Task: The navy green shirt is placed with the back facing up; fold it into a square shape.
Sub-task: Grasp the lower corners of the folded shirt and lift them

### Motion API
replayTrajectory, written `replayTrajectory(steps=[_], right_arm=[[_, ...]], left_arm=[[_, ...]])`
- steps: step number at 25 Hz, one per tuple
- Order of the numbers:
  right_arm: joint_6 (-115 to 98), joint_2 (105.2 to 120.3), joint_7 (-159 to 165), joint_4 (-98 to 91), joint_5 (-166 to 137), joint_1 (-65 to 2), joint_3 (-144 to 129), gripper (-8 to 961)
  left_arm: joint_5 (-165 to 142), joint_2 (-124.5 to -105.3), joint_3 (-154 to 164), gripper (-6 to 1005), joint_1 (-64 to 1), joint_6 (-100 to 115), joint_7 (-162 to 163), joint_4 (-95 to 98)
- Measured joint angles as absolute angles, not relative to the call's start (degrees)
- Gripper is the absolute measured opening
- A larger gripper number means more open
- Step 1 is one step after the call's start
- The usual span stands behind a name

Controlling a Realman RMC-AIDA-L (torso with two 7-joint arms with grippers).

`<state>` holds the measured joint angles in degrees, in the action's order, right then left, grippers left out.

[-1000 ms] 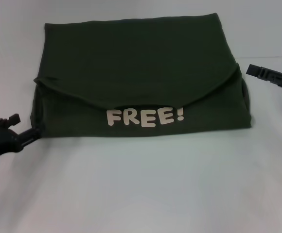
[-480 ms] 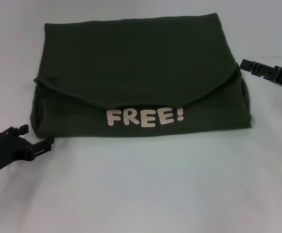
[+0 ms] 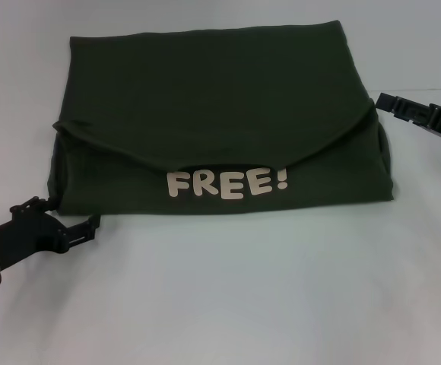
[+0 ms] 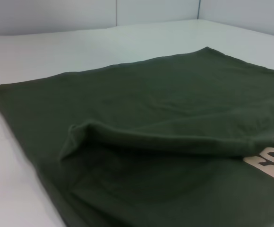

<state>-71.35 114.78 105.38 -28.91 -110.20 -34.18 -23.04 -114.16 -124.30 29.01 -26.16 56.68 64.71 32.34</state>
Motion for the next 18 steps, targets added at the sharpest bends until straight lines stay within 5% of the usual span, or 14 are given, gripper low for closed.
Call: replayTrajectory(steps=[14, 18], right_arm=[[-70.91, 114.78, 105.26, -28.99, -110.21, -33.86, -23.03, 734], [-70.91, 114.78, 105.15, -29.07, -110.21, -33.84, -23.03, 733]], left_arm=[[-114.11, -124.36, 29.96, 860, -26.63, 56.47, 65.06, 32.69], [-114.11, -124.25, 29.73, 795, -26.78, 56.13, 65.73, 32.95]])
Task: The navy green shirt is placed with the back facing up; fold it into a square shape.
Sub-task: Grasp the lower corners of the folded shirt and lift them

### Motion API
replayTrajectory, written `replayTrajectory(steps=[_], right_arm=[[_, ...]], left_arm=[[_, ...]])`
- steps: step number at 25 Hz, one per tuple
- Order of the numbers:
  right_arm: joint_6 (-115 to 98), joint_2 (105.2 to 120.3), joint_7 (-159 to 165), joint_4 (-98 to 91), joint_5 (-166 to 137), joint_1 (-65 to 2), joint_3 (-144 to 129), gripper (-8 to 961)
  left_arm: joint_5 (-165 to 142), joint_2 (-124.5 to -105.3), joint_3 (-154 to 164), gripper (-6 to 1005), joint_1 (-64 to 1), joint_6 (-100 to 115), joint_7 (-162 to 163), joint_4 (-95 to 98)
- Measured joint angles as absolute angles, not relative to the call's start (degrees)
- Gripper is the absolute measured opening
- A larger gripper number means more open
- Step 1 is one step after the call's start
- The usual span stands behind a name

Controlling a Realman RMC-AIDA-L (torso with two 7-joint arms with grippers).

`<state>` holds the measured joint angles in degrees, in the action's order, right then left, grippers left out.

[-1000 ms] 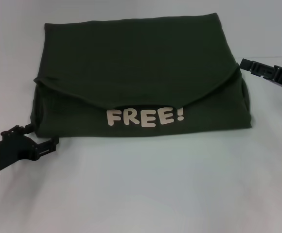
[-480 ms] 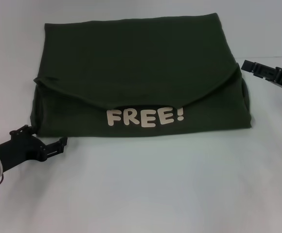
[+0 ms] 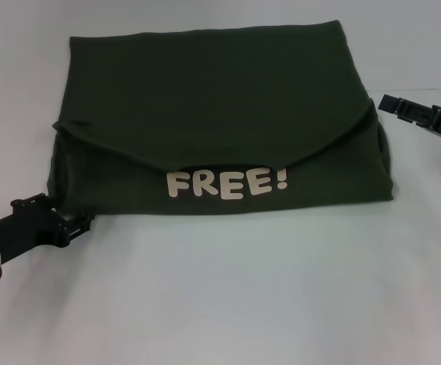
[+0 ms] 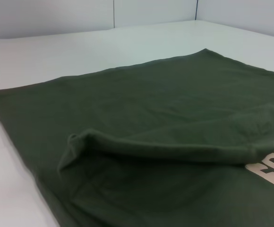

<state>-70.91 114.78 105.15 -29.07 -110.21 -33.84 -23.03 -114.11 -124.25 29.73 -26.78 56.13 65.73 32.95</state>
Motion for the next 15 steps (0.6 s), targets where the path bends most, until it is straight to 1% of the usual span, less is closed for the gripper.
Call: replayTrajectory(steps=[1, 5, 10, 15], right_arm=[[-70.91, 114.78, 105.08, -29.07, -110.21, -33.83, -23.03, 733], [-70.93, 114.78, 104.96, -29.05, -110.21, -33.83, -23.03, 733], [-70.93, 114.78, 104.99, -29.07, -110.21, -33.83, -22.96, 733], [-70.93, 114.78, 105.09, -29.18, -110.21, -33.83, -22.94, 732]], left_arm=[[-114.17, -124.22, 29.63, 779, -26.81, 56.02, 65.79, 32.99], [-114.27, -124.19, 29.62, 560, -26.85, 55.12, 66.18, 33.11], [-114.32, -124.10, 29.77, 353, -26.91, 54.64, 66.33, 33.28], [-114.32, -124.10, 29.93, 97, -26.99, 54.29, 66.35, 33.31]])
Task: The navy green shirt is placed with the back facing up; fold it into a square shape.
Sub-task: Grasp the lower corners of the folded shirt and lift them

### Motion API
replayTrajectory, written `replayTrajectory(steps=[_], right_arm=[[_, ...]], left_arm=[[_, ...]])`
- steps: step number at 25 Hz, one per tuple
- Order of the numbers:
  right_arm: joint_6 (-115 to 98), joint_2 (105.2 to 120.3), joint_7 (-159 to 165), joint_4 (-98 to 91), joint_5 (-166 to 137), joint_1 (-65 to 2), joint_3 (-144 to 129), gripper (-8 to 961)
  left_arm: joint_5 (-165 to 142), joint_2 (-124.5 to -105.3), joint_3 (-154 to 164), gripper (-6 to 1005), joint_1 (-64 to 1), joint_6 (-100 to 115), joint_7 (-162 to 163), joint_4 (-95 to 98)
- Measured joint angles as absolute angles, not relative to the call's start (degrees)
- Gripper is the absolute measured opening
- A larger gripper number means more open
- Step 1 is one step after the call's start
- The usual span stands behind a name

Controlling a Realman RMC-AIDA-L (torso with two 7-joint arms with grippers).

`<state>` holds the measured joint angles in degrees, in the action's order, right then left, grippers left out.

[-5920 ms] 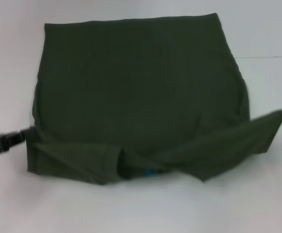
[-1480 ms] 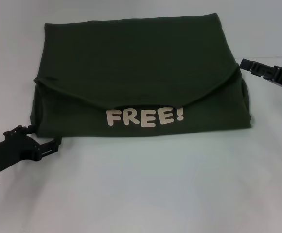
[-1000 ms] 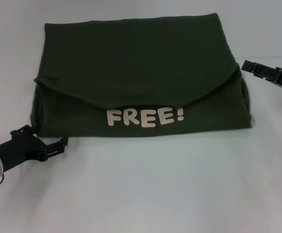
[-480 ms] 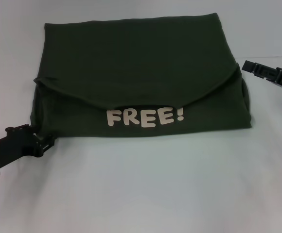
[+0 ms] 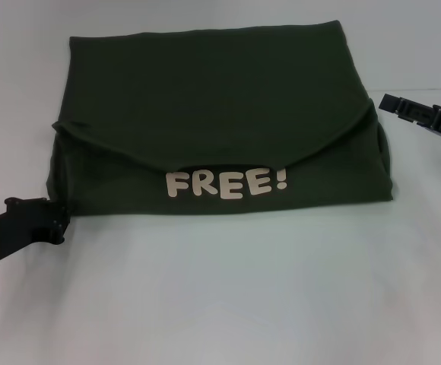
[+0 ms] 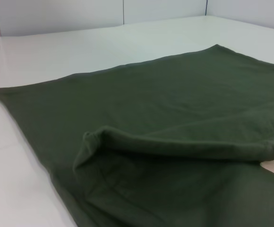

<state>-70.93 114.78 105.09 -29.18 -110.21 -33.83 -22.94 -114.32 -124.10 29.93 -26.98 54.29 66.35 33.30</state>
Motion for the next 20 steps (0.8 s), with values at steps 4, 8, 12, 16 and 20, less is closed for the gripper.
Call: replayTrajectory(steps=[4, 8, 12, 16, 20], right_arm=[[-70.93, 114.56, 105.13, -29.19, -110.25, -33.83, -23.05, 732], [-70.66, 113.80, 106.66, -28.96, -112.22, -33.91, -24.53, 732], [-67.69, 112.98, 112.82, -29.28, -117.86, -34.47, -27.37, 731], [-66.52, 112.77, 116.47, -29.43, -120.94, -34.60, -28.68, 731], [-65.53, 112.61, 118.69, -29.44, -124.05, -34.54, -28.82, 729]], left_arm=[[-114.32, -124.10, 30.10, 81, -26.97, 54.25, 66.71, 33.44], [-114.34, -124.10, 30.11, 66, -26.15, 56.93, 68.49, 35.35], [-114.37, -124.05, 29.68, 54, -25.69, 59.69, 68.78, 36.28], [-114.37, -124.02, 29.89, 53, -25.67, 59.60, 68.84, 36.19], [-114.37, -124.01, 29.95, 53, -25.70, 59.29, 68.86, 35.99]])
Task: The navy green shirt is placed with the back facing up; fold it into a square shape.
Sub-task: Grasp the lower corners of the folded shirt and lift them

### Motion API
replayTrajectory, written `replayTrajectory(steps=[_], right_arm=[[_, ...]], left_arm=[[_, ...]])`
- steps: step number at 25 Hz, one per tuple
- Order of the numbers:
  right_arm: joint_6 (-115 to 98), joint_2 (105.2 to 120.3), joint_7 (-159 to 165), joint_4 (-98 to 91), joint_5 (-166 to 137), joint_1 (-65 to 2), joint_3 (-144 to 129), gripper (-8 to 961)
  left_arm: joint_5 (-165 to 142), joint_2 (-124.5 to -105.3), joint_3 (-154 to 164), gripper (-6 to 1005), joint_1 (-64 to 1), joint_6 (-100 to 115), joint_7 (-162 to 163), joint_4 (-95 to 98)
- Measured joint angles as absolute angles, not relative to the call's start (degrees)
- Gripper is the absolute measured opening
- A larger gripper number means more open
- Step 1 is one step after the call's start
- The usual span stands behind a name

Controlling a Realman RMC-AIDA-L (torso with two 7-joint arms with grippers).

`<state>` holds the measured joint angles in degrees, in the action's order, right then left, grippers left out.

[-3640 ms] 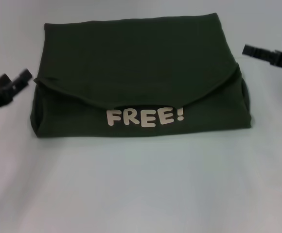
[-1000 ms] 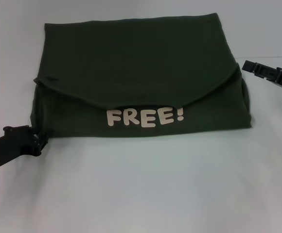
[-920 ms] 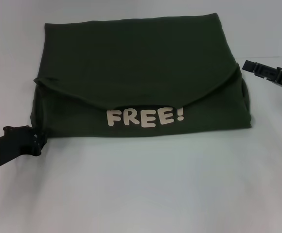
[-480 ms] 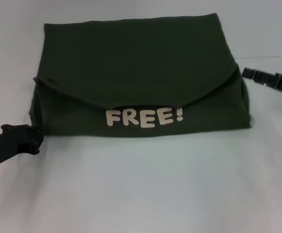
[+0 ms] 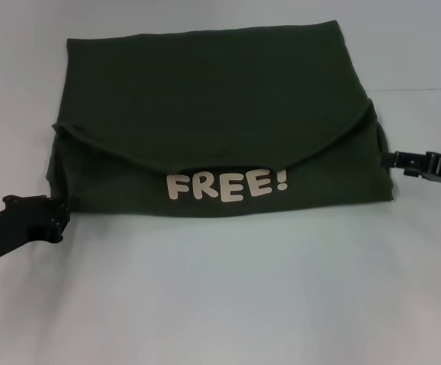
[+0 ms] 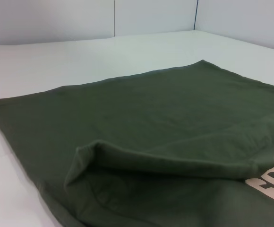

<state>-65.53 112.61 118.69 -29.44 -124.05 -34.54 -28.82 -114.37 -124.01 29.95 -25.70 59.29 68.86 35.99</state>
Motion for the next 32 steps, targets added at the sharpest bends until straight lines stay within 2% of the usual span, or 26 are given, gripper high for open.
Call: replayTrajectory(steps=[8, 20, 30, 32], right_arm=[[-63.46, 113.11, 119.49, -28.84, -126.48, -34.57, -28.91, 727], [-57.28, 115.66, 118.85, -27.75, -126.46, -35.95, -30.17, 724], [-55.87, 116.36, 117.27, -26.38, -125.15, -37.37, -31.86, 649], [-56.53, 116.39, 116.07, -26.41, -124.12, -37.06, -31.88, 582]], left_arm=[[-114.36, -124.01, 29.97, 54, -25.98, 59.29, 68.90, 35.68], [-114.34, -124.01, 29.97, 53, -26.14, 59.28, 68.91, 35.52], [-114.34, -123.93, 29.96, 53, -26.19, 59.17, 68.91, 35.65], [-114.34, -123.93, 29.94, 53, -26.15, 59.17, 68.91, 35.67]])
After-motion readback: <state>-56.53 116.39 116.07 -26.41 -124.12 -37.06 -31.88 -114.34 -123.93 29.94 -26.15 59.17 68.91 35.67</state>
